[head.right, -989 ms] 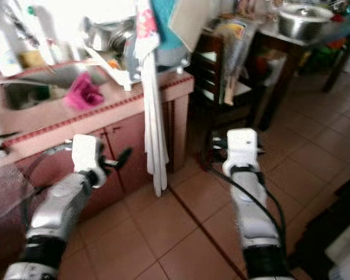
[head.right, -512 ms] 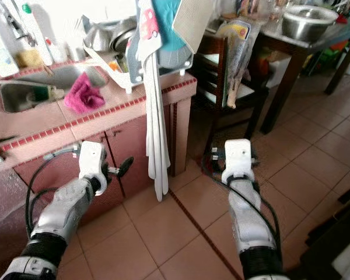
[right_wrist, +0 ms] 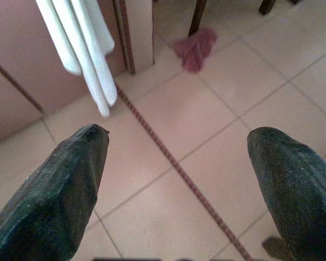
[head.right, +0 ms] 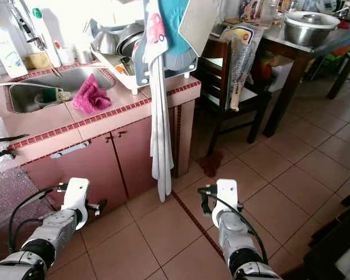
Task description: Kitchen organization
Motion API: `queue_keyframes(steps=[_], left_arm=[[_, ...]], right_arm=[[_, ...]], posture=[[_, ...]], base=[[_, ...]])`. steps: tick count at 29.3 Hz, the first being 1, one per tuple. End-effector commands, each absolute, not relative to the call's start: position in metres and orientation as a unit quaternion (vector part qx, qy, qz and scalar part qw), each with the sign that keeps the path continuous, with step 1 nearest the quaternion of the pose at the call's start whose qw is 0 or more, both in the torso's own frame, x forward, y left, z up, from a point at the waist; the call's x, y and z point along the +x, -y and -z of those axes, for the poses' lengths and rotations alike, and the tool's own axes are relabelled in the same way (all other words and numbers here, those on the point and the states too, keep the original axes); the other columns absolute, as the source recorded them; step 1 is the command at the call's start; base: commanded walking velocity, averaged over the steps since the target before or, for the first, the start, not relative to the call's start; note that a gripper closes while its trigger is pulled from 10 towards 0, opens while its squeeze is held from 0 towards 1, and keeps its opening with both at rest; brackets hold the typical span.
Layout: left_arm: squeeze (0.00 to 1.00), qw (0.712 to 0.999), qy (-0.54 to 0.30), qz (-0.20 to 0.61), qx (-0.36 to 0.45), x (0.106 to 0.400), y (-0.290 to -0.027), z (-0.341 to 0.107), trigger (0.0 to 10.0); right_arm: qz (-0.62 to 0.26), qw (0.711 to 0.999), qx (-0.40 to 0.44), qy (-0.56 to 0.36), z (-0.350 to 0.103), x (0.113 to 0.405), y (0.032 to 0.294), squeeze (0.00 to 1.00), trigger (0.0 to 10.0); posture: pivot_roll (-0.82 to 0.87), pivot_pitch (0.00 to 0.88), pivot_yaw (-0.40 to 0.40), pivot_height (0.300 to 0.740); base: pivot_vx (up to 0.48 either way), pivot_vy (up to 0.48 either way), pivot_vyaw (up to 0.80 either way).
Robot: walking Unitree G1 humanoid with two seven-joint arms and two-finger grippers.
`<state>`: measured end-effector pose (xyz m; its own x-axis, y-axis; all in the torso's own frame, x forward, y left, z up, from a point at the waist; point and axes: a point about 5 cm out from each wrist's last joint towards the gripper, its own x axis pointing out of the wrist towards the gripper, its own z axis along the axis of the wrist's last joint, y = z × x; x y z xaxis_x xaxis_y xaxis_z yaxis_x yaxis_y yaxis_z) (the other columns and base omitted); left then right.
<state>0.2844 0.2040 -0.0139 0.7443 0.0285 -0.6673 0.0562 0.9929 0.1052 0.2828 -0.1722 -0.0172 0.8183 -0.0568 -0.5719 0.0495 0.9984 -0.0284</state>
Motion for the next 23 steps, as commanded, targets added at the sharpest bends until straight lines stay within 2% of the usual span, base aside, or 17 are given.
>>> queue_keyframes(steps=[1, 4, 8, 17, 23], left_arm=[[0.0, 0.924, -0.369, 0.028, 0.091, 0.28, -0.198, 0.019, 10.0], [0.0, 0.917, -0.387, 0.022, 0.091, 0.271, -0.193, 0.029, 10.0], [0.0, 0.902, -0.415, 0.003, 0.118, 0.26, -0.201, 0.037, 10.0], [0.0, 0.881, -0.446, 0.029, 0.158, 0.249, -0.197, 0.046, 10.0], [0.0, 0.897, -0.419, 0.027, 0.141, 0.262, -0.192, 0.037, 10.0]], right_arm=[[0.034, 0.945, -0.002, -0.325, 0.026, 0.273, 0.176, 0.0, 10.0], [0.026, 0.937, -0.009, -0.348, 0.037, 0.26, 0.177, 0.0, 10.0], [0.022, 0.931, 0.002, -0.365, 0.045, 0.251, 0.176, 0.0, 10.0], [0.003, 0.906, -0.008, -0.424, 0.067, 0.217, 0.179, 0.0, 10.0], [0.006, 0.9, -0.019, -0.436, 0.072, 0.206, 0.189, 0.0, 10.0]], posture=[[0.07, 0.0, 0.012, 0.74], [0.06, 0.0, 0.013, 0.74], [0.04, 0.0, 0.018, 0.74], [0.02, 0.0, 0.025, 0.74], [0.03, 0.0, 0.008, 0.74]], base=[[0.0, 0.0, 0.0], [0.0, 0.0, 0.0], [0.0, 0.0, 0.0], [0.0, 0.0, 0.0], [0.0, 0.0, 0.0]])
